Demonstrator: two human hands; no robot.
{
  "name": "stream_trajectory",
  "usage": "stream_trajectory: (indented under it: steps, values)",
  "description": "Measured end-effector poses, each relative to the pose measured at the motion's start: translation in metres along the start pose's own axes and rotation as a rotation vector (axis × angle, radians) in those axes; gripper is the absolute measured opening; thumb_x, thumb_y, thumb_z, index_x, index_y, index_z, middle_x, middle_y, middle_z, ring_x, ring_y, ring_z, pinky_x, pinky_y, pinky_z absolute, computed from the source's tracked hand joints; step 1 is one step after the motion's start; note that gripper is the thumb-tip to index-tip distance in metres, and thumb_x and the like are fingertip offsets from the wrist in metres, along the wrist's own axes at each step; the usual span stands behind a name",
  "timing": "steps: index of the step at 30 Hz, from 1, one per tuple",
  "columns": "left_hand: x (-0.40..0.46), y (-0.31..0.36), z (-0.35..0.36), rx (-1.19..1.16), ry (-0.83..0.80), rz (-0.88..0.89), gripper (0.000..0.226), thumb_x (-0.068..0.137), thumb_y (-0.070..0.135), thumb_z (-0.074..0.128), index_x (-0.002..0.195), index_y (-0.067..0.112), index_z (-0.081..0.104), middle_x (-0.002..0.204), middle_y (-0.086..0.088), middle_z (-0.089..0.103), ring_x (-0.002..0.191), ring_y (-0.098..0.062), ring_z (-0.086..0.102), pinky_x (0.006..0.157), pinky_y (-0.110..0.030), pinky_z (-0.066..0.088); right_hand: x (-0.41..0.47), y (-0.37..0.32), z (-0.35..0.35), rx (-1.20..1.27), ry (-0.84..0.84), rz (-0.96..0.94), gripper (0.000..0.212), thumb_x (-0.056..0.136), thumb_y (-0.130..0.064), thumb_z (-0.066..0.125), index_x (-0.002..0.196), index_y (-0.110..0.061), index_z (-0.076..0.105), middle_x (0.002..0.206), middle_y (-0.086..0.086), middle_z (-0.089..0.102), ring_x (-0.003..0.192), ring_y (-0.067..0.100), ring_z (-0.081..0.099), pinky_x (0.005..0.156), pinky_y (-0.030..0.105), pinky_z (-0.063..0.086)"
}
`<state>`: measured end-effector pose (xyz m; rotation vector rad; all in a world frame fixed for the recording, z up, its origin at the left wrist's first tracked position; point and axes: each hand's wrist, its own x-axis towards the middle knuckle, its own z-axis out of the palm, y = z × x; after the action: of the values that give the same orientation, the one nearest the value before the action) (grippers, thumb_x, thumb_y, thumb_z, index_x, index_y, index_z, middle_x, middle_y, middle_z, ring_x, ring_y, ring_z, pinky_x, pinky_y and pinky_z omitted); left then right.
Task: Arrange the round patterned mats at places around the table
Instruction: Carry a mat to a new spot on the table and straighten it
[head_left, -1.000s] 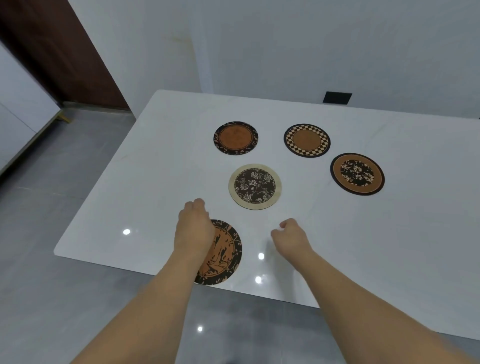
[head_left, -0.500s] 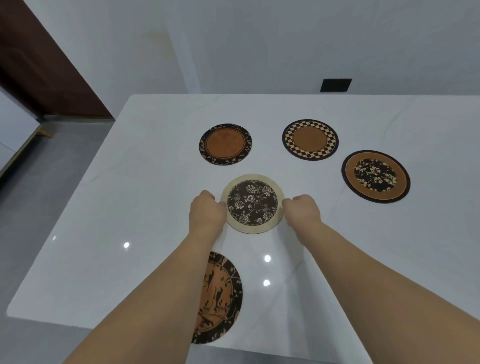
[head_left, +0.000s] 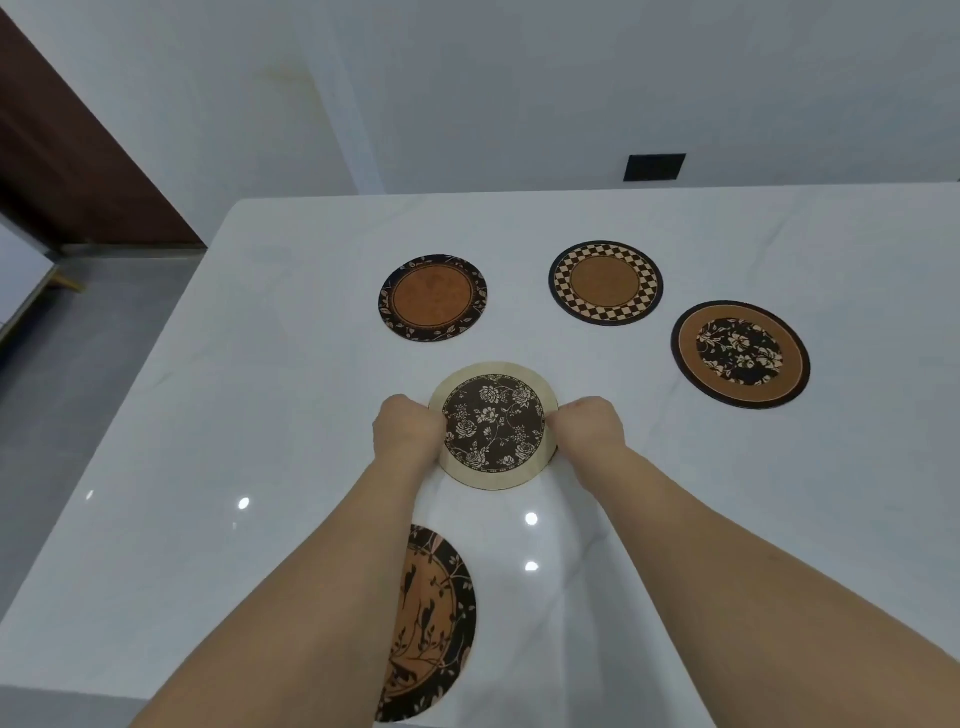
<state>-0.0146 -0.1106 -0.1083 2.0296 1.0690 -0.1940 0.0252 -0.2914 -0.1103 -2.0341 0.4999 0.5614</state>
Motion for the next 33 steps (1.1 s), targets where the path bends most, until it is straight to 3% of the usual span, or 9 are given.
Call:
stream_trajectory:
  steps: [2, 4, 9, 12, 17, 20, 27, 30, 33]
  values:
    - [-0.005, 0.003, -0.006, -0.106, -0.036, -0.001, 0.024, 0.081, 0.008, 0.064, 0.066, 0.014, 0.047, 0.076, -0.007, 0.056, 0.076, -0.028, 0.053, 0.070, -0.034, 0.048, -0.007, -0.005, -0.006, 0.026, -0.011, -0.009, 0.031, 0.078, 0.000, 0.052, 0.056, -0.012, 0.034, 0.058, 0.005, 0.039, 0.061, 0.025, 0.040, 0.058, 0.031, 0.035]
    - [-0.019, 0.013, -0.013, -0.166, -0.055, 0.017, 0.028, 0.083, 0.009, 0.064, 0.066, 0.017, 0.042, 0.075, -0.003, 0.053, 0.077, -0.027, 0.051, 0.070, -0.035, 0.046, -0.018, -0.011, -0.018, 0.059, 0.007, -0.032, 0.026, 0.078, 0.000, 0.050, 0.059, -0.012, 0.037, 0.061, 0.005, 0.043, 0.070, 0.026, 0.044, 0.064, 0.034, 0.038]
    - [-0.070, 0.050, -0.031, -0.255, -0.135, 0.103, 0.024, 0.085, 0.005, 0.061, 0.069, 0.014, 0.045, 0.074, -0.008, 0.056, 0.068, -0.026, 0.056, 0.078, -0.049, 0.058, -0.057, -0.020, -0.070, 0.179, 0.074, -0.035, 0.016, 0.079, -0.003, 0.050, 0.068, -0.012, 0.044, 0.070, 0.005, 0.049, 0.070, 0.026, 0.048, 0.066, 0.038, 0.048]
    - [-0.101, 0.075, -0.042, -0.266, -0.188, 0.172, 0.020, 0.085, 0.003, 0.061, 0.068, 0.010, 0.053, 0.078, -0.015, 0.063, 0.066, -0.027, 0.060, 0.077, -0.050, 0.061, -0.081, -0.023, -0.111, 0.213, 0.123, -0.057, 0.010, 0.082, -0.006, 0.054, 0.073, -0.010, 0.051, 0.077, 0.010, 0.056, 0.068, 0.028, 0.054, 0.071, 0.043, 0.056]
    - [-0.164, 0.115, -0.033, -0.286, -0.280, 0.253, 0.020, 0.085, -0.001, 0.060, 0.068, 0.007, 0.054, 0.080, -0.018, 0.063, 0.065, -0.028, 0.059, 0.075, -0.049, 0.059, -0.126, -0.012, -0.180, 0.329, 0.204, -0.055, 0.020, 0.083, -0.005, 0.054, 0.066, -0.015, 0.050, 0.075, 0.007, 0.061, 0.062, 0.025, 0.058, 0.048, 0.029, 0.055]
    - [-0.208, 0.134, -0.012, -0.288, -0.331, 0.300, 0.017, 0.085, 0.000, 0.060, 0.070, 0.006, 0.056, 0.078, -0.016, 0.063, 0.065, -0.028, 0.060, 0.074, -0.049, 0.059, -0.152, 0.012, -0.222, 0.398, 0.262, -0.032, 0.018, 0.083, -0.005, 0.050, 0.067, -0.014, 0.051, 0.071, 0.008, 0.061, 0.054, 0.025, 0.057, 0.045, 0.029, 0.054]
    - [-0.316, 0.170, 0.062, -0.275, -0.467, 0.456, 0.018, 0.087, 0.001, 0.062, 0.071, 0.006, 0.057, 0.082, -0.014, 0.065, 0.073, -0.029, 0.063, 0.070, -0.047, 0.061, -0.202, 0.097, -0.319, 0.482, 0.508, -0.081, 0.014, 0.077, -0.011, 0.045, 0.065, -0.011, 0.051, 0.063, 0.008, 0.057, 0.046, 0.023, 0.051, 0.047, 0.030, 0.046]
    - [-0.357, 0.185, 0.096, -0.254, -0.524, 0.492, 0.025, 0.086, 0.001, 0.061, 0.063, 0.010, 0.056, 0.082, -0.014, 0.066, 0.075, -0.031, 0.065, 0.070, -0.048, 0.062, -0.212, 0.130, -0.352, 0.527, 0.646, -0.044, 0.014, 0.076, -0.021, 0.044, 0.065, -0.013, 0.047, 0.064, 0.005, 0.052, 0.053, 0.025, 0.048, 0.054, 0.034, 0.043]
    - [-0.391, 0.196, 0.131, -0.219, -0.591, 0.510, 0.013, 0.085, 0.001, 0.061, 0.073, 0.006, 0.062, 0.084, -0.018, 0.067, 0.074, -0.031, 0.065, 0.072, -0.050, 0.061, -0.217, 0.158, -0.382, 0.568, 0.773, -0.001, 0.018, 0.072, -0.026, 0.042, 0.057, -0.019, 0.036, 0.059, 0.000, 0.041, 0.059, 0.025, 0.040, 0.058, 0.035, 0.038]
